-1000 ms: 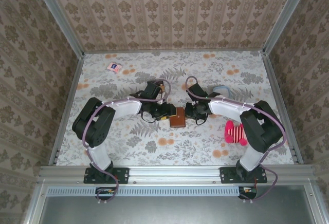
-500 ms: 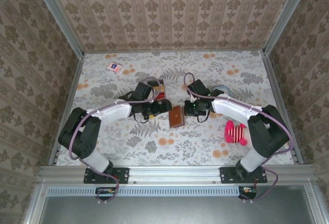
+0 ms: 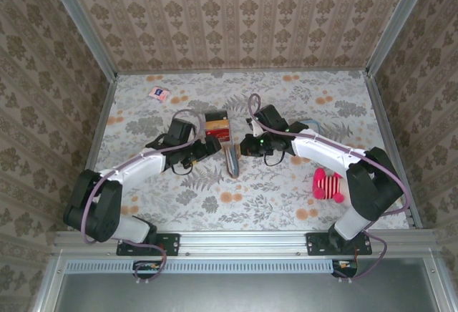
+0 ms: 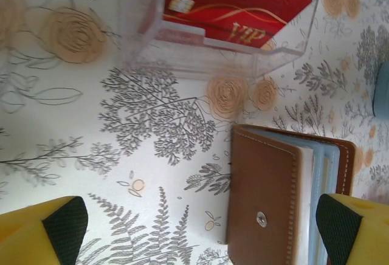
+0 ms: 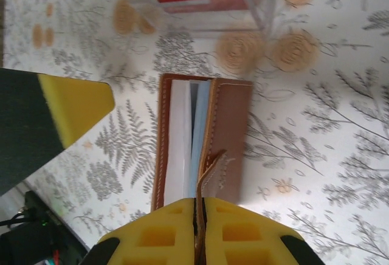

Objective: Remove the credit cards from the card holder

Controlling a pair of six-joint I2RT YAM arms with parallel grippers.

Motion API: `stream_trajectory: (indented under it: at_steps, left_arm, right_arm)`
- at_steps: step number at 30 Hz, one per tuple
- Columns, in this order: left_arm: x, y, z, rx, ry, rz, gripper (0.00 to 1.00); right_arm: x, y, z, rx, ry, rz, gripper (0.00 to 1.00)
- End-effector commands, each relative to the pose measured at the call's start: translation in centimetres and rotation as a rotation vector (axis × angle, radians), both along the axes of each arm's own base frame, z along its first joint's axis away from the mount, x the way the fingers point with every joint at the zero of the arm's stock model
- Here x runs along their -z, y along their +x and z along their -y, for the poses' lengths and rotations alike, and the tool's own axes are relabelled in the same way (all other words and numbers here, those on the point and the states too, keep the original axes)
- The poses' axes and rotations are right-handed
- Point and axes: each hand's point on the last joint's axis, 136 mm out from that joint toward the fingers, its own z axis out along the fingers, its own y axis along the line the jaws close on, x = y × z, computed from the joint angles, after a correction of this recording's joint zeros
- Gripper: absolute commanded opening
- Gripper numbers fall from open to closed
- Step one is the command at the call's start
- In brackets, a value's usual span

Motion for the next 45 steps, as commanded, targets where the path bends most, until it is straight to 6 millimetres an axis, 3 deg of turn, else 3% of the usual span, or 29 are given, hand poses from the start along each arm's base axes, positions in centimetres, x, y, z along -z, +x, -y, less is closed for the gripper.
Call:
stream_trajectory:
  at_steps: [1,5,9,15,21,29,30,33,37,42,45]
  left_arm:
    - [-0.7,0.4,-1.4,-0.079,0.006,0.033,1.00]
    - [-1.3,0.6,-2.8,-0.159,0.002,0.065,1.00]
    - [-1.4,0.5,-2.8,-0.152,0.001,0.066,1.00]
    - [-1.0,0.5,-1.1,-0.082,-0.063,0.041,0.99]
    - [-1.3,0.4,1.9,0.019,-0.173,0.012,0.90]
    - [-1.2,-0.1,5.2,0.123,-0.242,-0.035,0.74]
    - [-1.0,-0.2,5.5,0.129,-0.238,-0.046,0.69]
    - [-0.3,-0.5,5.5,0.121,-0.207,-0.080,0.59]
    - [0.3,-0.7,5.5,0.122,-0.195,-0.102,0.57]
    - [1.2,-0.9,5.9,0.142,-0.155,-0.132,0.41]
    - [1.8,-0.9,5.9,0.144,-0.131,-0.146,0.39]
  right_arm:
    - [-1.4,0.5,-1.8,-0.030,0.066,0.011,0.11]
    - [-0.5,0.7,-0.8,-0.019,-0.021,0.004,0.11]
    - [0.4,0.9,0.9,0.004,-0.116,0.004,0.11]
    - [2.7,0.9,5.0,0.069,-0.292,-0.017,0.11]
    - [5.2,0.8,7.6,0.127,-0.360,-0.079,0.11]
    - [6.8,0.8,8.5,0.149,-0.387,-0.122,0.11]
    - [6.9,0.7,8.7,0.153,-0.394,-0.128,0.11]
    - [7.5,0.3,9.4,0.172,-0.430,-0.161,0.11]
    - [8.0,0.1,9.3,0.171,-0.429,-0.175,0.11]
    - [8.3,0.1,9.1,0.166,-0.427,-0.179,0.11]
    - [8.4,0.1,9.1,0.165,-0.425,-0.182,0.11]
